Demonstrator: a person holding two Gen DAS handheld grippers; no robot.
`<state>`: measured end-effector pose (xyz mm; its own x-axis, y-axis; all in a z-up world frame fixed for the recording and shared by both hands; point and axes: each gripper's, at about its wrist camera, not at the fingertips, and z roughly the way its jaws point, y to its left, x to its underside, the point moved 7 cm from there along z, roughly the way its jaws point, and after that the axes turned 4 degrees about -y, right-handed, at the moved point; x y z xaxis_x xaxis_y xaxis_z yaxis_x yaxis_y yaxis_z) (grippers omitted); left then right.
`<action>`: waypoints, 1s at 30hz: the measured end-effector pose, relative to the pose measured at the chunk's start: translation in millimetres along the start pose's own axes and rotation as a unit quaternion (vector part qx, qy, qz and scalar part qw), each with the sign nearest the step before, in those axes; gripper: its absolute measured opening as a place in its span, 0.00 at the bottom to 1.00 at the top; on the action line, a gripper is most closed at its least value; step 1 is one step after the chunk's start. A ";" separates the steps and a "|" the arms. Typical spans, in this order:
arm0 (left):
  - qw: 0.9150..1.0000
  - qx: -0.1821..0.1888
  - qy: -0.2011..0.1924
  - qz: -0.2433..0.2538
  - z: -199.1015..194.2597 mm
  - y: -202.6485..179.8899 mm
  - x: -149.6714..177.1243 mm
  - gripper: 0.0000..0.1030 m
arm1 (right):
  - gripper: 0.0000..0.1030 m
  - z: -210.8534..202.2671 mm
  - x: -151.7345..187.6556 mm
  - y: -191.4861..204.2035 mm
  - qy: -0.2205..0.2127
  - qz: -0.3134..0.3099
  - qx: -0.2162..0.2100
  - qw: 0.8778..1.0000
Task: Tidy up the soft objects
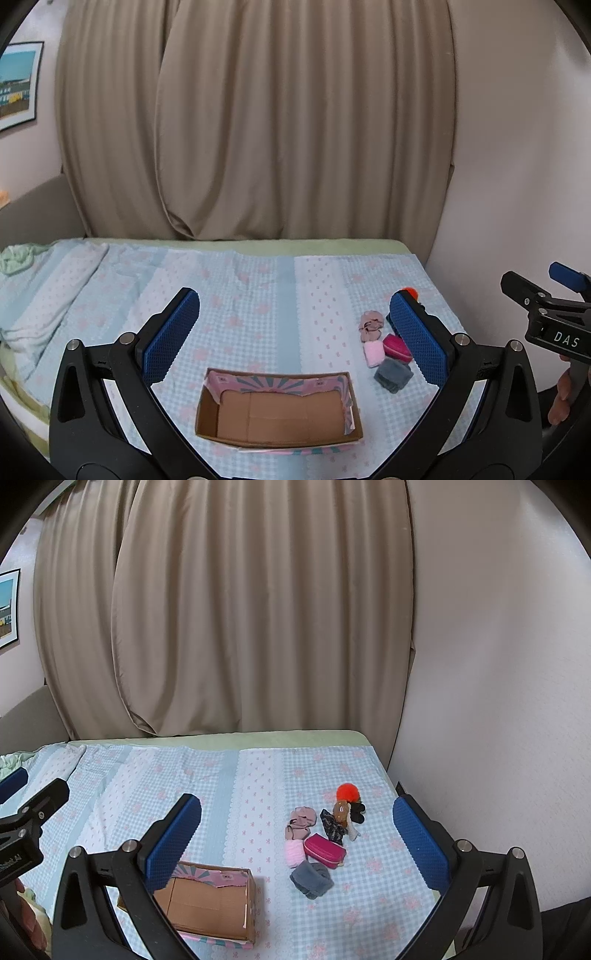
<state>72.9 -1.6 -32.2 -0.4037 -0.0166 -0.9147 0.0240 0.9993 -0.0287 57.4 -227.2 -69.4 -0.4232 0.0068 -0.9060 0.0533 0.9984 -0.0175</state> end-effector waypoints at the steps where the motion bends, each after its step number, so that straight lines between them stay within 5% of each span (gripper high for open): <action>1: 1.000 -0.001 -0.003 0.002 -0.6 -1.6 -0.4 1.00 | 1.00 -0.3 -1.3 -0.7 0.000 0.000 0.000 1.000; 30: 1.000 -0.001 0.004 0.008 -0.2 -11.2 1.6 1.00 | 1.00 -1.5 2.5 1.7 -0.003 -0.001 -0.006 1.000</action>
<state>71.9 -12.8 -33.3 -0.4100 -0.0004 -0.9121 0.0292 0.9995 -0.0136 55.1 -225.4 -71.0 -0.4177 0.0051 -0.9086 0.0422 0.9990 -0.0138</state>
